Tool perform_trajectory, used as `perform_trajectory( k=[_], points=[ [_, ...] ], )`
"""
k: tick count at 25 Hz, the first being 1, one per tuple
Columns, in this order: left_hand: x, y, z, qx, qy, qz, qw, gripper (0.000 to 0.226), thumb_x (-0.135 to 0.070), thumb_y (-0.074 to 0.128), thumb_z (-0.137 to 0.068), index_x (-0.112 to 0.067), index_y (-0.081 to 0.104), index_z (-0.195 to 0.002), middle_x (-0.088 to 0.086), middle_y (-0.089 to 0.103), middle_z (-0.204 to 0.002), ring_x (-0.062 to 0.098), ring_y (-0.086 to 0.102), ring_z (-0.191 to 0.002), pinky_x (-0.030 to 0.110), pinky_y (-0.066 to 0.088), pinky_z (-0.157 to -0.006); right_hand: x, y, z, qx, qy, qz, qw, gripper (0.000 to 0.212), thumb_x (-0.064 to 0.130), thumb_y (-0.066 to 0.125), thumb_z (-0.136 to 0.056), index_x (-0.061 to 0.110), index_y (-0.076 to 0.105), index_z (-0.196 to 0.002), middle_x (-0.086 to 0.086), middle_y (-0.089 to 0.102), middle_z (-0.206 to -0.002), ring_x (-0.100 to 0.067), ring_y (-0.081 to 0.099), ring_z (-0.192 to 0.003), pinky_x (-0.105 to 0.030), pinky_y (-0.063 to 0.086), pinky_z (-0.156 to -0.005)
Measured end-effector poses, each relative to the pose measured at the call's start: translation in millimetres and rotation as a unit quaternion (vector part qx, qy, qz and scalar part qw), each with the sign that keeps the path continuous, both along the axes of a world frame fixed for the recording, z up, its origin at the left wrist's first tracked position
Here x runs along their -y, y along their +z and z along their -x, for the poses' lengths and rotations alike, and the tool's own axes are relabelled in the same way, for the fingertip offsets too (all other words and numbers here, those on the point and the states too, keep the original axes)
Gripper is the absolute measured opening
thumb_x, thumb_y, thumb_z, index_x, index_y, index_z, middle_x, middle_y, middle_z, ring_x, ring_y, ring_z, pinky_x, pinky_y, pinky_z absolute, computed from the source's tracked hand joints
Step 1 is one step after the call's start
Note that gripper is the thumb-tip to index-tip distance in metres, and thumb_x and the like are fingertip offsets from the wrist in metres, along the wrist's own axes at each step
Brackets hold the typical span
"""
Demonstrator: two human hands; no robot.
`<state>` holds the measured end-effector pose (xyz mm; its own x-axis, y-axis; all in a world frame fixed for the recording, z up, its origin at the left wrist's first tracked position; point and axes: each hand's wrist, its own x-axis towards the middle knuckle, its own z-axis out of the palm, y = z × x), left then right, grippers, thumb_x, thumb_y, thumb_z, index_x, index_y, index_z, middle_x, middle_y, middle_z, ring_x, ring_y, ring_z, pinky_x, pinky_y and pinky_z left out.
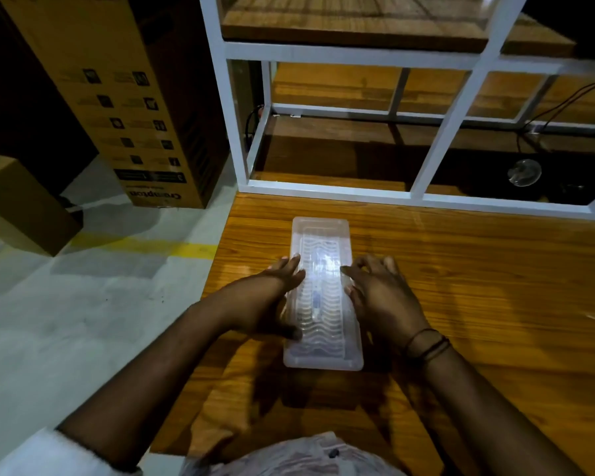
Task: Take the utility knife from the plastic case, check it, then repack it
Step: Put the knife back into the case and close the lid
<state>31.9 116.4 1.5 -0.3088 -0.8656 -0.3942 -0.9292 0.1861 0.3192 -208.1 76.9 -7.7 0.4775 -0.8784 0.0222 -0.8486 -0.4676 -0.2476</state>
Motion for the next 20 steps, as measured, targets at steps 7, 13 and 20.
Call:
perform_trajectory(
  k=[7,13,20],
  points=[
    [15.2,4.4,4.2,0.067,-0.049,-0.077,0.994,0.162,-0.067,0.09,-0.057,-0.018,-0.025,-0.16,0.003,-0.043,-0.163,0.026,-0.034,-0.153,0.046,-0.006,-0.131,-5.6,42.6,10.7,-0.158,0.069,-0.186,0.967,0.118,0.068,0.077,-0.067,0.031,0.012,-0.159,0.012,0.003,-0.169,-0.032,0.013,-0.148,-0.049,0.02,-0.12],
    [25.0,10.1,12.6,0.109,-0.058,-0.08,0.989,0.163,-0.062,0.092,-0.059,-0.01,-0.026,-0.159,0.011,-0.042,-0.162,0.029,-0.033,-0.153,0.042,-0.009,-0.128,-6.5,38.7,8.0,-0.216,0.08,-0.187,0.955,0.141,0.065,0.084,-0.059,0.03,-0.01,-0.159,0.011,-0.022,-0.166,-0.034,0.006,-0.151,-0.053,0.018,-0.12],
    [27.4,9.2,15.9,0.12,-0.055,-0.081,0.988,0.16,-0.059,0.091,-0.061,-0.009,-0.025,-0.159,0.013,-0.041,-0.163,0.031,-0.031,-0.154,0.042,-0.008,-0.128,-4.4,36.2,3.3,-0.23,0.084,-0.176,0.953,0.145,0.07,0.084,-0.053,0.026,-0.005,-0.159,0.007,-0.017,-0.168,-0.035,0.005,-0.151,-0.053,0.019,-0.12]
  ],
)
